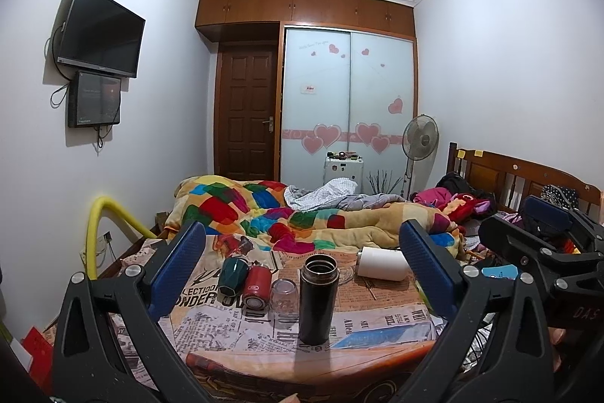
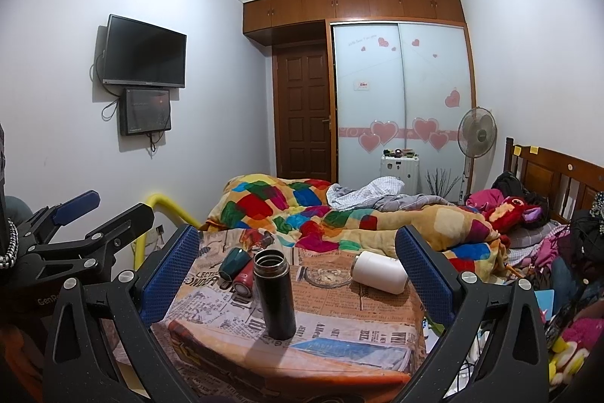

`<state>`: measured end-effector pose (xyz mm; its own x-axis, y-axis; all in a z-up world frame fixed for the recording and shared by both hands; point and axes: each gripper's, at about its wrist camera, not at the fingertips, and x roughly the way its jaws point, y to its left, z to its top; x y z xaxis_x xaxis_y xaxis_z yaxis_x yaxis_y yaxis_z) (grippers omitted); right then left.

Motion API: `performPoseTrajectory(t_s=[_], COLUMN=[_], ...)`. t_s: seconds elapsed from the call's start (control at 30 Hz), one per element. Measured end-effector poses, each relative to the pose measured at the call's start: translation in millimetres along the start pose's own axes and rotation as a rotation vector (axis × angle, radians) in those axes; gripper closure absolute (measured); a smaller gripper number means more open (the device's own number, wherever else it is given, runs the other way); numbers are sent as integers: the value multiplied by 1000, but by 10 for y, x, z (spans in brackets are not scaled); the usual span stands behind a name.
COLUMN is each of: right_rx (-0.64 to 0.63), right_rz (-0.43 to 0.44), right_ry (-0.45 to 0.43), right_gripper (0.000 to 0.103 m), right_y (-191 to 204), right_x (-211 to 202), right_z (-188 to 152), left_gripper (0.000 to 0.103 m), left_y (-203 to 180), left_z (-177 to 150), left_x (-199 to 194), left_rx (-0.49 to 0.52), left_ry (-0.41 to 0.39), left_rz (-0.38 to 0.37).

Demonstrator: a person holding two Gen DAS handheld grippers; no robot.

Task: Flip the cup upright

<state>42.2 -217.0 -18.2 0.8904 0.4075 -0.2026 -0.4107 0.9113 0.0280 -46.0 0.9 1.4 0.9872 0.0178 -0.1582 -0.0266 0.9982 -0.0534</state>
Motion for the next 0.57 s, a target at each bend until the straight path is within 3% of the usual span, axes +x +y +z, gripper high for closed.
performPoseTrajectory(t_s=[0.57], right_rx=[-3], right_rz=[-3], right_ry=[18], right_gripper=[0], right_y=[50], right_x=[29], right_z=[18], left_gripper=[0], left_y=[131], left_z=[-34], left_x=[45], left_rx=[-27], left_ry=[19], left_rz=[12])
